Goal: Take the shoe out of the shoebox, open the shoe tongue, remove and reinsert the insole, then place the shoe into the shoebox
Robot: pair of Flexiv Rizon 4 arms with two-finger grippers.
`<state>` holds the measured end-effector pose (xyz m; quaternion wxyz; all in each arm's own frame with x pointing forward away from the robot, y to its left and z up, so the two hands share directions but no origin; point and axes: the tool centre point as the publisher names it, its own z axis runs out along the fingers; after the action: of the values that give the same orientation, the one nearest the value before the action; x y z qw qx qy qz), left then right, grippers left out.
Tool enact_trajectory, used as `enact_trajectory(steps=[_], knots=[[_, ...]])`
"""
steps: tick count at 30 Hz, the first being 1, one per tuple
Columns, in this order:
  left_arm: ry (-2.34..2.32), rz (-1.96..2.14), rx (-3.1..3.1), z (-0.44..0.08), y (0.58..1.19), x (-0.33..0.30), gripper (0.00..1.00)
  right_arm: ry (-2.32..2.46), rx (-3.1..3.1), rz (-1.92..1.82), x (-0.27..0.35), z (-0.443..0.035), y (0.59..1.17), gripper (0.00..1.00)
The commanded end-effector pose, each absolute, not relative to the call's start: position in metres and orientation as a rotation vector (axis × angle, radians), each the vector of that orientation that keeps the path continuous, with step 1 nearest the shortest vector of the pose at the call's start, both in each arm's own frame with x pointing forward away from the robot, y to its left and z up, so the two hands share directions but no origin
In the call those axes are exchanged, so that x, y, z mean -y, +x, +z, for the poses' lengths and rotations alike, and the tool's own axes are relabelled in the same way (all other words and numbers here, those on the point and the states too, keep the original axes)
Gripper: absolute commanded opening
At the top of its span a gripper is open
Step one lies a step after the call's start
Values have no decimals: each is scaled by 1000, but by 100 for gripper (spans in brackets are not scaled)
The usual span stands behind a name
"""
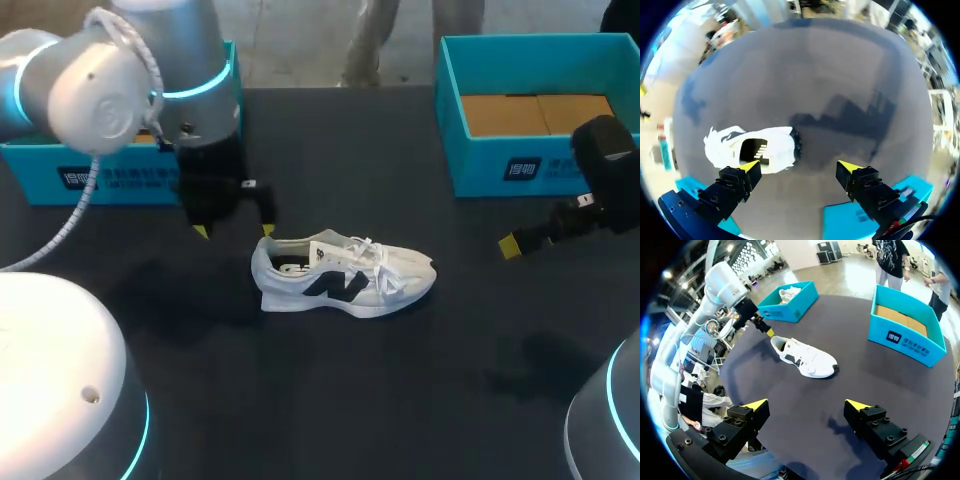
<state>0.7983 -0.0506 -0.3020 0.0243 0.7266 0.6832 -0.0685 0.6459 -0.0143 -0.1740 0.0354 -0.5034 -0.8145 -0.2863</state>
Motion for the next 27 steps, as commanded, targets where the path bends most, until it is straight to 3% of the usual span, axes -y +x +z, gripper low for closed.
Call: enact_trajectory(steps=[1, 6, 27], knots=[[2087, -285, -2191, -294, 787, 36, 100, -1549, 2503, -883, 15, -175, 644, 100], [1824, -434, -2366, -287, 775, 20, 100, -1549, 2503, -883, 15, -175, 644, 100], [1718, -562, -2491, -298, 762, 11, 100, -1549, 2503, -883, 15, -175, 644, 100]])
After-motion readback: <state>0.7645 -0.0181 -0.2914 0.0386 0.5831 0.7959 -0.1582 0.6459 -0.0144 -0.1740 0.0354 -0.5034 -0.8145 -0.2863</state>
